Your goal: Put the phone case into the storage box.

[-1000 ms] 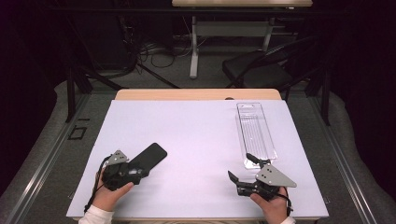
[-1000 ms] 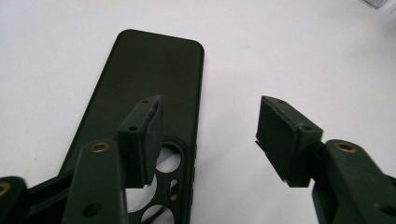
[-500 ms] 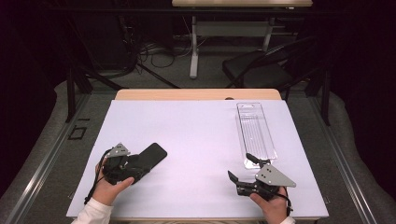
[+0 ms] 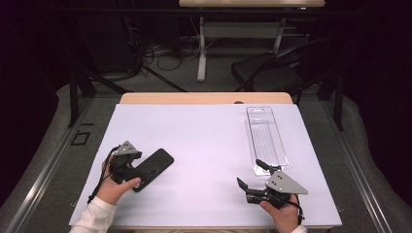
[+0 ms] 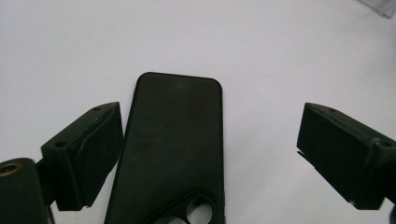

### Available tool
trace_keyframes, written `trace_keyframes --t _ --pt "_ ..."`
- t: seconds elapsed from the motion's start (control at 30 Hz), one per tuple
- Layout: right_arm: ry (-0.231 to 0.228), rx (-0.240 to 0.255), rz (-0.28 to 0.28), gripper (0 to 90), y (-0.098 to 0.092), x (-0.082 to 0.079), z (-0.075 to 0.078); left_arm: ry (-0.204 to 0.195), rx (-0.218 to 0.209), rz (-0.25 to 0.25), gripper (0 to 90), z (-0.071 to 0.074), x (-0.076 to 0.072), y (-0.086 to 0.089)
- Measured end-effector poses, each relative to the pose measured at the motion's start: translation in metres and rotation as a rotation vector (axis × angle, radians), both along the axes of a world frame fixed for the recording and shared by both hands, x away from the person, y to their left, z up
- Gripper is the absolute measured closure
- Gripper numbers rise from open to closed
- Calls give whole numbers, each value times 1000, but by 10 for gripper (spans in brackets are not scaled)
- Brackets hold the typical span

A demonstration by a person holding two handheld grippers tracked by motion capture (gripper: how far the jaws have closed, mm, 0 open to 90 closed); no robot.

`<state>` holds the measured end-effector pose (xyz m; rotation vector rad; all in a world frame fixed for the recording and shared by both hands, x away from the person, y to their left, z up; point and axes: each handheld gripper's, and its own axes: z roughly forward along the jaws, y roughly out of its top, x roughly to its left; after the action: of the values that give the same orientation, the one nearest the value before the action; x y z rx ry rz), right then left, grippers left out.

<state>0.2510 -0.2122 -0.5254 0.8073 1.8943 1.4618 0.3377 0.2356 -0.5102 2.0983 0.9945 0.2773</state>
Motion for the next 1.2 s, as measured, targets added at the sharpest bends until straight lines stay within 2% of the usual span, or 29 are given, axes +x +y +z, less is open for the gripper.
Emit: trace_keyframes --t 0.1,0.47,0.57,0.7,0.83,0.9,1.13,1.2 --pt "1 0 0 142 0 0 0 9 5 5 6 -1 4 0" --pt "0 -2 3 142 0 0 0 3 -19 -5 6 -2 11 2" --pt "1 -3 3 142 0 0 0 1 15 -2 6 -3 14 2" --pt "1 -3 4 142 0 0 0 9 26 -1 6 -6 16 2" --pt "0 -2 4 142 0 0 0 20 40 -23 7 -10 19 3" --pt "0 -2 5 142 0 0 0 37 48 -20 7 -13 21 4" --pt "1 -4 6 142 0 0 0 40 86 -3 15 -22 25 7" --pt "1 -4 6 142 0 0 0 41 86 4 16 -25 26 8"
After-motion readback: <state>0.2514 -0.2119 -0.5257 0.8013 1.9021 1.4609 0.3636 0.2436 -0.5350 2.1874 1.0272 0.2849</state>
